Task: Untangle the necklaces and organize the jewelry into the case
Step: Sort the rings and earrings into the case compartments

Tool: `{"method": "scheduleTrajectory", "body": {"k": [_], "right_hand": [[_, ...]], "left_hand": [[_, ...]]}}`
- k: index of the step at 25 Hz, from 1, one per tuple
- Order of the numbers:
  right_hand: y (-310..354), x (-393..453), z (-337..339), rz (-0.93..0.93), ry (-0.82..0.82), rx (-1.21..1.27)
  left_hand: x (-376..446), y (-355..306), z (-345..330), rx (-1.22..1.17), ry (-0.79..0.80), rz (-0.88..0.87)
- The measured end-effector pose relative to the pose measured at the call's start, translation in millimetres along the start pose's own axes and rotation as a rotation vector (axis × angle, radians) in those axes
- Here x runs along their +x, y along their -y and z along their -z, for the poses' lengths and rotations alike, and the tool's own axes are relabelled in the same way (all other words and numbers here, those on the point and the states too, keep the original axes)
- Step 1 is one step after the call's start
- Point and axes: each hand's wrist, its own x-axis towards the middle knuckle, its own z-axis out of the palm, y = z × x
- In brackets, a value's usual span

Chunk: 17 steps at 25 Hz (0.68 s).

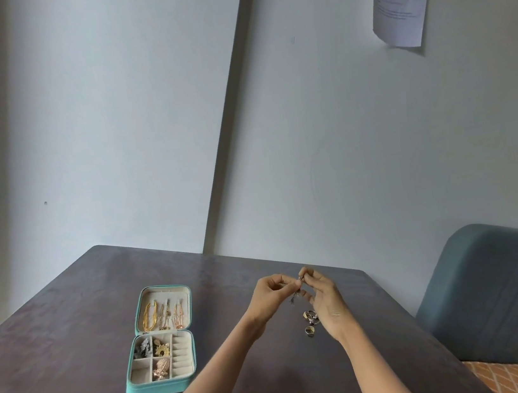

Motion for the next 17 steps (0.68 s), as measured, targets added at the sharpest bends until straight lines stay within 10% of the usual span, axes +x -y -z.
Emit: {"method": "scheduleTrajectory", "body": {"k": [17], "right_hand": [[-3.8, 8.1, 4.7, 0.138, -0.106, -0.221]], "left_hand": [[3.4, 10.9, 6.3, 0.039, -0.068, 0.042]]}}
